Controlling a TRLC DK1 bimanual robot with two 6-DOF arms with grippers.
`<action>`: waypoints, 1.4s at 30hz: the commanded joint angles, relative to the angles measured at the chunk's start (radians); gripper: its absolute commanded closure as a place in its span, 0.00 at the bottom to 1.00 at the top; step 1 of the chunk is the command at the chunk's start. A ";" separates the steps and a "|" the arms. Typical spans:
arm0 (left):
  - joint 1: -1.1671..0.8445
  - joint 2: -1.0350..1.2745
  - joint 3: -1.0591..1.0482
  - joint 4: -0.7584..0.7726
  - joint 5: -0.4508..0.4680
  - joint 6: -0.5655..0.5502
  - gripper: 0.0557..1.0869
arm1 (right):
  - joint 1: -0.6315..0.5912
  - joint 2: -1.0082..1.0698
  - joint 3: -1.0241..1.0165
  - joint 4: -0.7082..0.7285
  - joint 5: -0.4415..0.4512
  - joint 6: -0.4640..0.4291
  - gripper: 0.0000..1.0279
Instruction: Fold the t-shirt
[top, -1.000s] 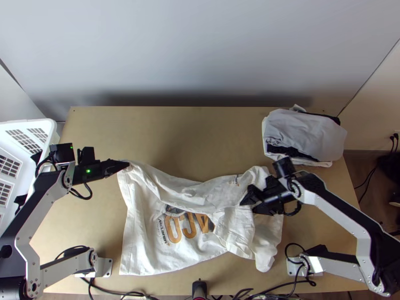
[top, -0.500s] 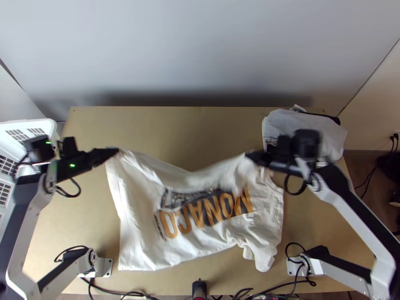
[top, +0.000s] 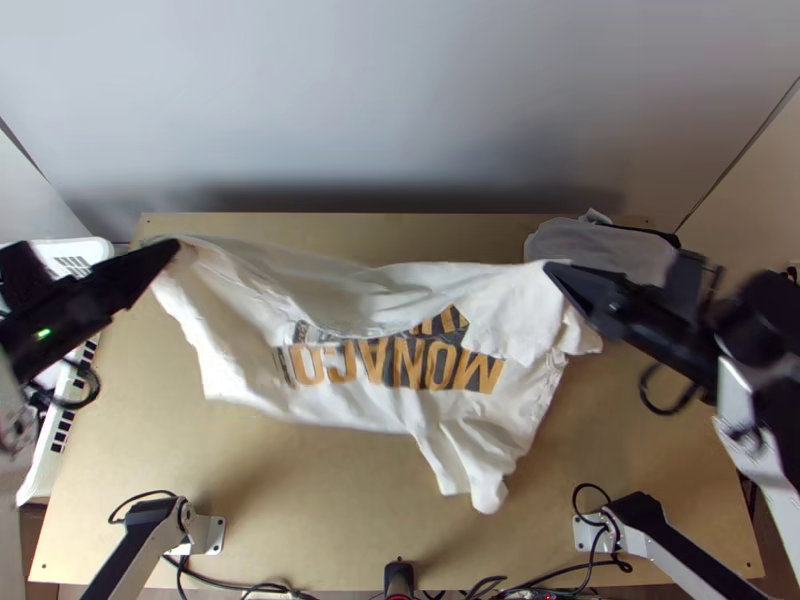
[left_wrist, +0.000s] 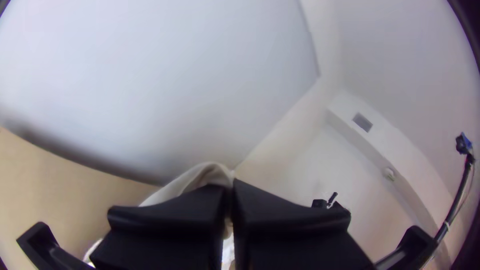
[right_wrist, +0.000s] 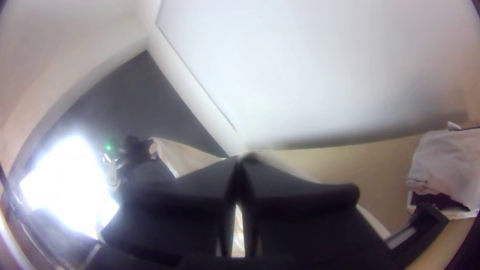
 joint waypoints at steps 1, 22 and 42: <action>-0.004 -0.154 0.105 0.171 0.096 -0.133 0.97 | 0.060 -0.165 0.112 -0.055 -0.123 0.018 0.98; -0.115 -0.266 0.096 0.144 0.262 -0.372 0.97 | 0.402 -0.109 0.298 -0.286 -0.293 0.205 0.98; -0.173 0.114 0.225 0.514 0.099 -0.424 0.97 | 0.051 0.243 0.583 0.085 -0.255 0.182 0.98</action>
